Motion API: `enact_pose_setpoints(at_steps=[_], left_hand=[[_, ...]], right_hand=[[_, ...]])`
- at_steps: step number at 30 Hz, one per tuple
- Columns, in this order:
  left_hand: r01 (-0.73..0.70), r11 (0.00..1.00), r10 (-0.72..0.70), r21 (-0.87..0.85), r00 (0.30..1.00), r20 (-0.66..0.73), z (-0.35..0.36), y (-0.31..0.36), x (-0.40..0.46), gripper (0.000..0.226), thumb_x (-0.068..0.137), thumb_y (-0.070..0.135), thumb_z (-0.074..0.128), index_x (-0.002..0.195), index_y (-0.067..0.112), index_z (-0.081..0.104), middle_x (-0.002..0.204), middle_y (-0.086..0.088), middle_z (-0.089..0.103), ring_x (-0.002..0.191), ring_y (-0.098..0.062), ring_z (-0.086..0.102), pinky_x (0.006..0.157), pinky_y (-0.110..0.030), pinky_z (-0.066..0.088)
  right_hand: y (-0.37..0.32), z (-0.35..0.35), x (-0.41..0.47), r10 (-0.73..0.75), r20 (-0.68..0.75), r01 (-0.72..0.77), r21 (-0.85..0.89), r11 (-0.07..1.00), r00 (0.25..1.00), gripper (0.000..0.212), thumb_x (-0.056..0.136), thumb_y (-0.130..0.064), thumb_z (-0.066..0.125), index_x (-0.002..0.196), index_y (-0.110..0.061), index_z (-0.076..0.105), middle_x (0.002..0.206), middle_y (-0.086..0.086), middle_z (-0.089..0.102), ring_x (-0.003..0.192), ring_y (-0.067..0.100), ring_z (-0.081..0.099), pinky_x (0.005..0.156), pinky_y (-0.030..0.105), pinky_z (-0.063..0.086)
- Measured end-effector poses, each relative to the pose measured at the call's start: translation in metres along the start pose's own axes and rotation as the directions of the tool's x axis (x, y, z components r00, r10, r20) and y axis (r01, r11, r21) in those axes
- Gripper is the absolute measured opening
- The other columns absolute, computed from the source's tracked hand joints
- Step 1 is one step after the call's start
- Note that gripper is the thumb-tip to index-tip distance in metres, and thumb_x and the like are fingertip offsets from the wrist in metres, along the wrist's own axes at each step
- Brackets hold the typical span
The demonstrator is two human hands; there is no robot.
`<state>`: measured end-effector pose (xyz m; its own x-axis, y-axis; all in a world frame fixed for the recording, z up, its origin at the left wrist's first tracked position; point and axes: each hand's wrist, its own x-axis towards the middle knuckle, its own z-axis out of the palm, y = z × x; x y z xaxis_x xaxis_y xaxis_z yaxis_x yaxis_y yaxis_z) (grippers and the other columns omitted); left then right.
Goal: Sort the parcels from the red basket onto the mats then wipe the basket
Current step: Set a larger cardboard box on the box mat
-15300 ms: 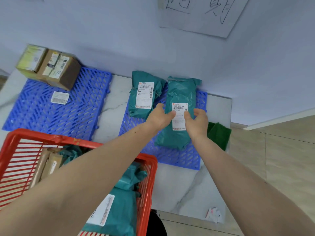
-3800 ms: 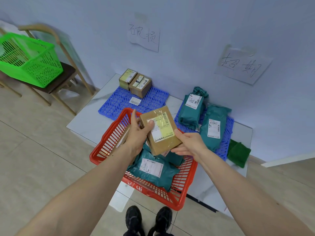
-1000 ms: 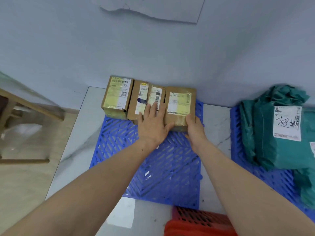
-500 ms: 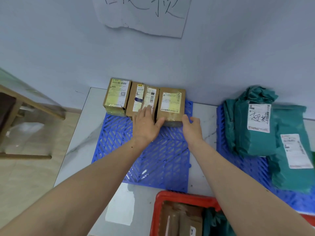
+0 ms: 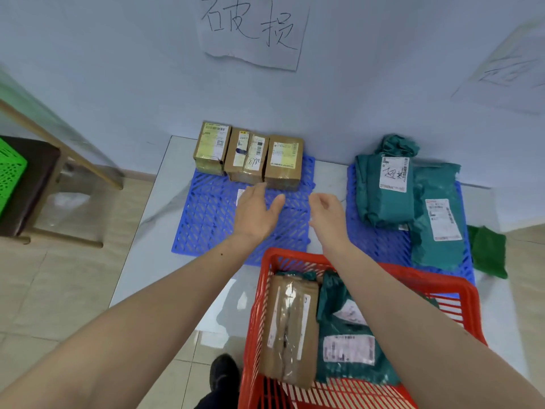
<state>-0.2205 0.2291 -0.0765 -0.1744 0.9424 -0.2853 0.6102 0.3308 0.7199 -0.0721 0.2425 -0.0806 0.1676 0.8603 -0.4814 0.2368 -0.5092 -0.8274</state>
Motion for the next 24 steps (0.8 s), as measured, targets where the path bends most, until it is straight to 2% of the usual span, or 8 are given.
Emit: enact_pose_setpoints(at_steps=[5, 9, 11, 15, 18, 24], left_hand=[[-0.069, 0.997, 0.069, 0.016, 0.998, 0.012, 0.002, 0.0, -0.046, 0.06, 0.099, 0.04, 0.05, 0.145, 0.003, 0.039, 0.147, -0.015, 0.044, 0.138, -0.028, 0.037, 0.114, -0.038, 0.028], [-0.095, 0.995, 0.093, 0.04, 0.995, 0.03, 0.004, -0.005, -0.077, 0.059, 0.098, 0.039, 0.051, 0.144, 0.002, 0.041, 0.147, -0.015, 0.045, 0.138, -0.028, 0.038, 0.114, -0.037, 0.028], [-0.114, 0.992, 0.113, 0.051, 0.993, 0.031, 0.006, -0.008, -0.097, 0.056, 0.098, 0.037, 0.052, 0.142, 0.003, 0.044, 0.145, -0.015, 0.047, 0.136, -0.029, 0.039, 0.112, -0.036, 0.028], [-0.109, 0.994, 0.109, 0.017, 0.993, -0.037, 0.017, -0.016, -0.133, 0.04, 0.094, 0.029, 0.059, 0.129, 0.009, 0.059, 0.128, -0.012, 0.06, 0.121, -0.029, 0.052, 0.104, -0.037, 0.038], [-0.103, 0.994, 0.1, -0.043, 0.993, -0.057, 0.034, -0.02, -0.157, 0.031, 0.092, 0.022, 0.062, 0.121, 0.009, 0.065, 0.115, -0.011, 0.065, 0.106, -0.026, 0.06, 0.093, -0.033, 0.045], [-0.013, 0.995, 0.004, -0.097, 0.997, -0.083, 0.068, -0.022, -0.193, 0.028, 0.095, 0.023, 0.057, 0.121, 0.014, 0.064, 0.114, 0.001, 0.063, 0.102, -0.014, 0.059, 0.089, -0.026, 0.046]], right_hand=[[0.012, -0.007, -0.047, -0.026, -0.08, 0.029, 0.027, 0.999, 0.996, 0.031, 0.096, -0.037, 0.055, 0.119, -0.016, 0.06, 0.115, -0.001, 0.064, 0.109, 0.014, 0.06, 0.101, 0.044, 0.05], [0.021, -0.017, -0.081, -0.055, -0.124, 0.06, 0.037, 0.997, 0.991, 0.028, 0.098, -0.032, 0.055, 0.116, -0.013, 0.061, 0.11, -0.001, 0.063, 0.11, 0.019, 0.06, 0.097, 0.034, 0.048], [0.03, -0.023, -0.098, -0.046, -0.128, 0.054, 0.058, 0.997, 0.991, 0.023, 0.097, -0.032, 0.055, 0.113, -0.016, 0.061, 0.106, -0.005, 0.063, 0.109, 0.018, 0.061, 0.099, 0.039, 0.049], [0.058, -0.034, -0.124, -0.038, -0.119, 0.048, 0.083, 0.995, 0.992, 0.006, 0.096, -0.03, 0.057, 0.098, -0.026, 0.061, 0.098, -0.008, 0.066, 0.102, 0.016, 0.065, 0.097, 0.044, 0.052], [0.079, -0.045, -0.138, -0.042, -0.085, 0.048, 0.062, 0.997, 0.996, 0.004, 0.096, -0.032, 0.057, 0.094, -0.033, 0.061, 0.1, -0.006, 0.068, 0.1, 0.015, 0.065, 0.095, 0.045, 0.053], [0.119, -0.069, -0.156, -0.004, 0.001, 0.004, 0.003, 1.0, 1.0, 0.005, 0.097, -0.03, 0.058, 0.096, -0.026, 0.061, 0.097, -0.005, 0.067, 0.094, 0.012, 0.064, 0.079, 0.027, 0.049]])
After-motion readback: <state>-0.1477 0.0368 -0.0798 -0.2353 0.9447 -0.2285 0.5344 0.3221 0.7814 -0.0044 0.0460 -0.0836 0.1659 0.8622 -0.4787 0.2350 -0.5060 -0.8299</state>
